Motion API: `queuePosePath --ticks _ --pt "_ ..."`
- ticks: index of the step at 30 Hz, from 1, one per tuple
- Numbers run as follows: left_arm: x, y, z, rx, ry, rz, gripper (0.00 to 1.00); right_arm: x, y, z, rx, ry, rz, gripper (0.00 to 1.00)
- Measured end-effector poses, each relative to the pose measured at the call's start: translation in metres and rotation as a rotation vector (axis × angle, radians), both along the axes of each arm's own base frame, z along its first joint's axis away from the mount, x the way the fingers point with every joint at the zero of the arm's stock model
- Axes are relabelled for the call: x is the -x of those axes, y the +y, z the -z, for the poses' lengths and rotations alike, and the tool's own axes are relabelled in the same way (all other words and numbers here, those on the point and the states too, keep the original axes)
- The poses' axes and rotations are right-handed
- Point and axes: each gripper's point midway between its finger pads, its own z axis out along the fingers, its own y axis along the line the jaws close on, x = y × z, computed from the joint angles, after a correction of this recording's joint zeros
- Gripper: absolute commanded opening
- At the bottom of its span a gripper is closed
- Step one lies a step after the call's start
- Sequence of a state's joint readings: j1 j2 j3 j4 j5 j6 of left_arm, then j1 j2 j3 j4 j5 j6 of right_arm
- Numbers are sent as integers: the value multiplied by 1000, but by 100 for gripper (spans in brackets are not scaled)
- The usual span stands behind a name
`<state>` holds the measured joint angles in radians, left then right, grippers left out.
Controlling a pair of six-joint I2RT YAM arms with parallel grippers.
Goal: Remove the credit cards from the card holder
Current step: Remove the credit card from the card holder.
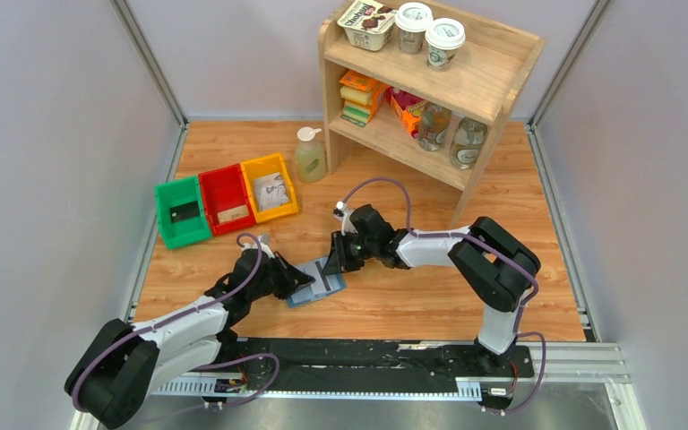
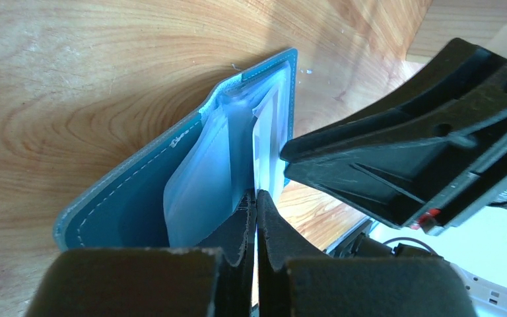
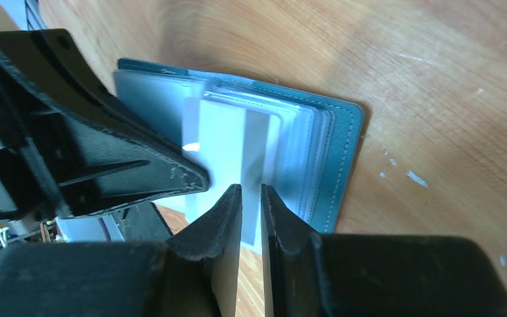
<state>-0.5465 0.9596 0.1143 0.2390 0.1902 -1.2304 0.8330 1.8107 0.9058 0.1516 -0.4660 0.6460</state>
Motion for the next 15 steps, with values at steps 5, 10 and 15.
queuePosePath --ticks 5,10,15 --pt "0 1 1 1 2 -4 0 1 -1 12 13 24 7 15" --pt "1 3 -1 12 -7 -9 1 1 -4 15 10 26 21 13" --pt "3 5 -1 22 -2 -18 4 1 -4 16 2 27 26 12"
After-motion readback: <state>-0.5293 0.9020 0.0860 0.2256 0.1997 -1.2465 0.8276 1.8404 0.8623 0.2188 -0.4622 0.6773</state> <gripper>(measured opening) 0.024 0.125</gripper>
